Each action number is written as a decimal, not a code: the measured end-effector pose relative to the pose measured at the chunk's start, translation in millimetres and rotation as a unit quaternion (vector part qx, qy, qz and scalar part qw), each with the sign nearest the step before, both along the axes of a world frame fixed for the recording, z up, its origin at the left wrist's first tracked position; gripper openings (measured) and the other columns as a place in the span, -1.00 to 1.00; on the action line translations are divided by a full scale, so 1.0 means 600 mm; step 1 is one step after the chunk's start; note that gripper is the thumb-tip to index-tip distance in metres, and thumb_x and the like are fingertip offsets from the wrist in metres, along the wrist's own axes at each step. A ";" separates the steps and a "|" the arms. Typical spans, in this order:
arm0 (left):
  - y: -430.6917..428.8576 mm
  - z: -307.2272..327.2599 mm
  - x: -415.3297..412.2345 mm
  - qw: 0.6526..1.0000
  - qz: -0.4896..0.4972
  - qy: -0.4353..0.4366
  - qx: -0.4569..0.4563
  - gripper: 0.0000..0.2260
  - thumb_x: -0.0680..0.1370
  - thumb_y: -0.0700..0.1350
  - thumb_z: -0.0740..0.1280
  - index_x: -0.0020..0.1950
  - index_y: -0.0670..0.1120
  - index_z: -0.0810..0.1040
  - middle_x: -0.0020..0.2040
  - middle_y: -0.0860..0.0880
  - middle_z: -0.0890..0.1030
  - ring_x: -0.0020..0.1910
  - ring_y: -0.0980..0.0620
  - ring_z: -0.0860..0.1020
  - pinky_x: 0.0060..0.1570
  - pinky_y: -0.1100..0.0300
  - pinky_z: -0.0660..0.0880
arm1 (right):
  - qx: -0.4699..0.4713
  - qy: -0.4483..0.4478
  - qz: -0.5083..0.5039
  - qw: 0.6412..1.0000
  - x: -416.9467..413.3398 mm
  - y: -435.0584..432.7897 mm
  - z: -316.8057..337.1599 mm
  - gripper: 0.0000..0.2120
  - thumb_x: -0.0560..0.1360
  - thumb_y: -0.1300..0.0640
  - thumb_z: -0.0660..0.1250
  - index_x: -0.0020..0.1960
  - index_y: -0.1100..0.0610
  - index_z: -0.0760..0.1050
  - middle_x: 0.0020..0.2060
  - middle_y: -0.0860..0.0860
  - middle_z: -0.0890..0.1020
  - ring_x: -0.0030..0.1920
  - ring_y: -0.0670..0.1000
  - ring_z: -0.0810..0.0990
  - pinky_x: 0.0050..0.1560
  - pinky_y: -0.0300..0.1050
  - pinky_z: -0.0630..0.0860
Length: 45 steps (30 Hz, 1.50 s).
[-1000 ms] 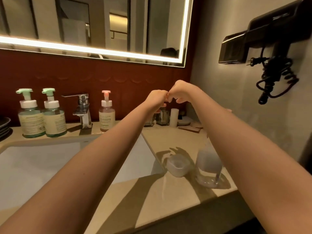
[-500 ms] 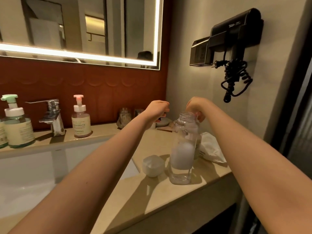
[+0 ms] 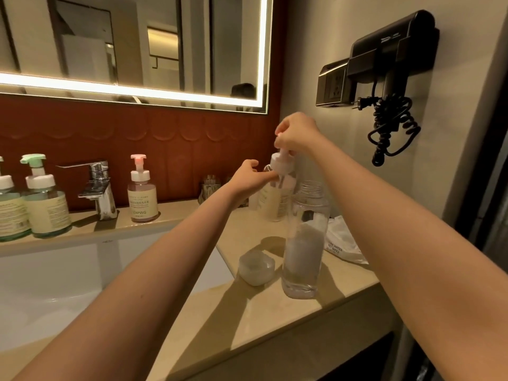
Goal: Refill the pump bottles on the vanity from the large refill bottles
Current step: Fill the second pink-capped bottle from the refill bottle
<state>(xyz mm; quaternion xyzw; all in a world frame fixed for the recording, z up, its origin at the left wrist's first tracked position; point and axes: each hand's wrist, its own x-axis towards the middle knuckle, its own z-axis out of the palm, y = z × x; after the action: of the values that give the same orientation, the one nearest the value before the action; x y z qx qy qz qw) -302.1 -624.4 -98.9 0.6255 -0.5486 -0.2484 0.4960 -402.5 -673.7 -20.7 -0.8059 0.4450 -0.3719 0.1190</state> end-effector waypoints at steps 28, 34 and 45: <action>0.233 -0.075 0.179 0.968 0.231 -0.033 -0.090 -0.64 0.43 0.02 0.44 0.16 -0.05 0.52 0.05 0.02 0.58 0.07 0.03 0.50 0.03 0.10 0.40 | 0.094 -0.049 0.172 0.979 0.248 0.178 -0.135 -0.50 0.24 -0.31 0.44 -0.19 0.14 0.54 -0.31 -0.01 0.58 -0.23 -0.04 0.60 -0.15 -0.11 0.59; 0.264 -0.076 0.190 0.989 0.078 0.073 -0.100 -0.58 0.22 0.17 0.42 0.01 0.04 0.59 0.00 -0.04 0.63 0.09 -0.07 0.54 0.08 0.01 0.45 | 0.204 -0.096 0.357 0.907 0.206 0.188 -0.131 -0.69 0.42 -0.05 0.41 0.02 0.16 0.61 -0.14 -0.05 0.62 -0.14 -0.14 0.54 -0.17 -0.31 0.39; 0.260 -0.088 0.177 0.991 0.099 0.031 -0.090 -0.29 0.11 0.27 0.38 0.17 -0.05 0.56 0.07 -0.03 0.61 0.10 -0.04 0.53 0.11 0.01 0.42 | 0.240 -0.087 0.360 0.897 0.181 0.156 -0.145 -0.45 0.41 -0.03 0.41 0.34 0.06 0.35 0.32 0.05 0.42 0.30 0.08 0.38 0.25 0.10 0.30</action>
<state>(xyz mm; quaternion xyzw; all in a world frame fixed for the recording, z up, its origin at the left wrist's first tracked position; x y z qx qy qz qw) -195.7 -468.7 -151.8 0.6216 -0.4884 -0.1672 0.5892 -293.7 -579.9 -107.9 -0.8226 0.1879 -0.2543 0.4727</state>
